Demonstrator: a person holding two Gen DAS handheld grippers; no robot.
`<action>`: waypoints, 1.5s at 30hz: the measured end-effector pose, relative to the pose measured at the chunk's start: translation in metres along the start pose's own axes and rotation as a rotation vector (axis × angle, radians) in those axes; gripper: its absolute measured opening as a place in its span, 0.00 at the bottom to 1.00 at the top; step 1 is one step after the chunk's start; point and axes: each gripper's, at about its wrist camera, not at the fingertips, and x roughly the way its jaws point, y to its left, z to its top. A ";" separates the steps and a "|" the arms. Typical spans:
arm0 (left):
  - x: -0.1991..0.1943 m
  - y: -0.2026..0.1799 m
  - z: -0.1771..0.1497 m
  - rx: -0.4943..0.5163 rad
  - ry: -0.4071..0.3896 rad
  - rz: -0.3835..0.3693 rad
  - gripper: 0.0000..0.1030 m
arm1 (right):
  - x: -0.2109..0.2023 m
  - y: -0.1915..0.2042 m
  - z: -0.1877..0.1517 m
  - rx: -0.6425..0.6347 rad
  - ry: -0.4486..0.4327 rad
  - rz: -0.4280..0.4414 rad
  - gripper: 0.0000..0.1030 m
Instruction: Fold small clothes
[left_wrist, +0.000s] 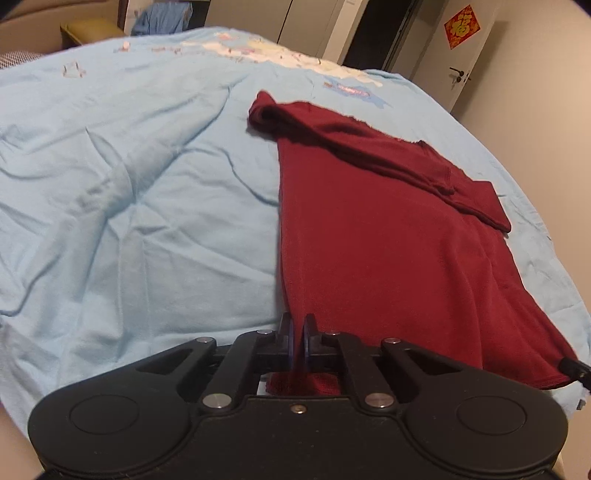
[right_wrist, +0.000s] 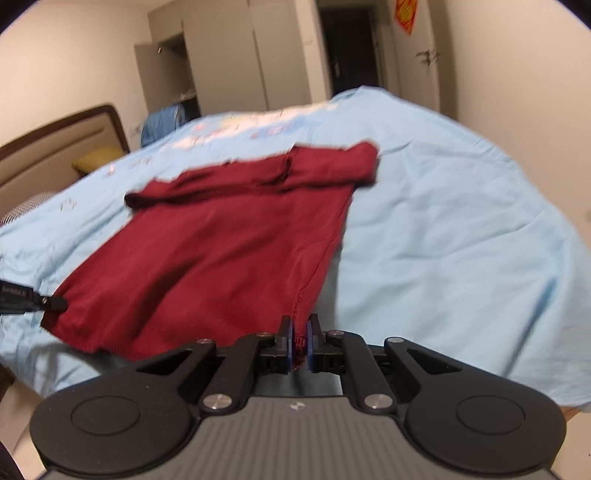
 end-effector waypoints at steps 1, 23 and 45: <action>-0.005 -0.002 0.000 -0.002 -0.009 0.003 0.03 | -0.006 -0.003 0.002 0.003 -0.014 -0.007 0.07; -0.020 -0.013 -0.029 -0.015 0.015 0.010 0.20 | -0.006 -0.006 -0.020 -0.132 0.074 -0.089 0.14; -0.033 -0.041 -0.030 0.120 -0.106 0.075 0.99 | 0.025 0.055 -0.052 -0.814 0.157 -0.208 0.99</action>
